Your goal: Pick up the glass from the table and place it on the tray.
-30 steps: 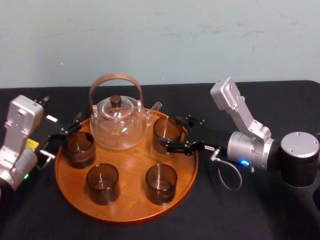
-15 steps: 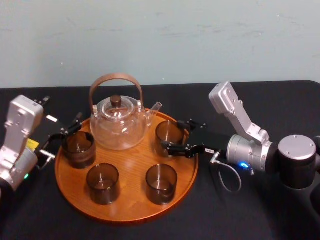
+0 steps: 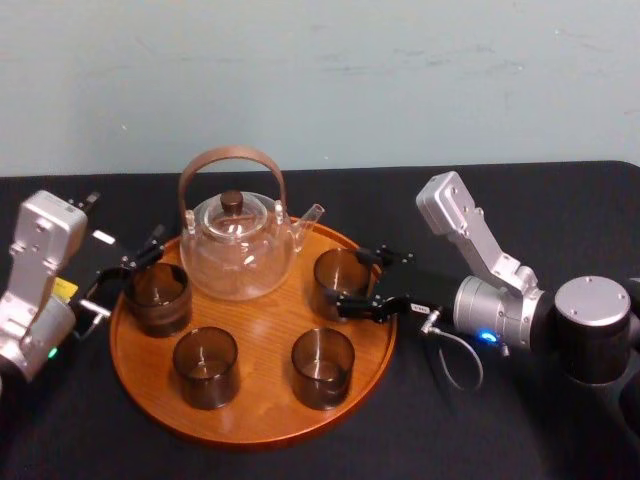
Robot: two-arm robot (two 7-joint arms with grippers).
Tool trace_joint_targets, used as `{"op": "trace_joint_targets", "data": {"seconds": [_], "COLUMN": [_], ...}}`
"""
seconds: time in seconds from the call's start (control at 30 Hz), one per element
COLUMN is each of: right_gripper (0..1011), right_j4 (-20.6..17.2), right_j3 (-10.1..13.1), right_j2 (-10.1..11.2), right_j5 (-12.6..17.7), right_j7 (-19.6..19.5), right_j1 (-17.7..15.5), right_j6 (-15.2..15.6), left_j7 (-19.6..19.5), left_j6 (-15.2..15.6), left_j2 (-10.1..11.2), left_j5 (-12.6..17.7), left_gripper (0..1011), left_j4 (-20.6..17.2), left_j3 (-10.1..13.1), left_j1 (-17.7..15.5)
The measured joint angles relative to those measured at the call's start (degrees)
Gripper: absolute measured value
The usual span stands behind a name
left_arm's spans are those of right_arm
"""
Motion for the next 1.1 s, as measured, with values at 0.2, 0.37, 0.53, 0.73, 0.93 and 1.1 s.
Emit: {"op": "trace_joint_targets", "data": {"seconds": [0.2, 0.37, 0.53, 0.73, 0.93, 1.1], "right_gripper": [882, 882, 908, 1002, 1002, 1002], "right_j4": [-0.1, -0.1, -0.1, -0.1, -0.1, -0.1], "right_j3": [0.0, 0.0, 0.0, 0.0, 0.0, 0.0], "right_j2": [0.0, 0.0, 0.0, 0.0, 0.0, 0.0], "right_j5": [-0.5, -0.5, -0.5, -0.4, -0.3, -0.3], "right_j7": [-0.4, -0.3, -0.3, -0.3, -0.2, -0.2], "right_j1": [-0.1, -0.1, -0.1, -0.1, -0.1, -0.1], "right_j6": [0.1, 0.1, 0.2, 0.2, 0.2, 0.2], "left_j7": [0.0, 0.0, 0.0, 0.0, 0.0, 0.0], "left_j6": [0.0, 0.0, 0.0, 0.0, 0.0, 0.0], "left_j2": [0.0, 0.0, 0.0, 0.0, 0.0, 0.0], "left_j5": [0.0, 0.0, 0.0, 0.0, 0.0, 0.0], "left_gripper": [1001, 1001, 1001, 1001, 1001, 1001], "left_j4": [0.0, 0.0, 0.0, 0.0, 0.0, 0.0], "left_j3": [0.0, 0.0, 0.0, 0.0, 0.0, 0.0], "left_j1": [0.0, 0.0, 0.0, 0.0, 0.0, 0.0]}}
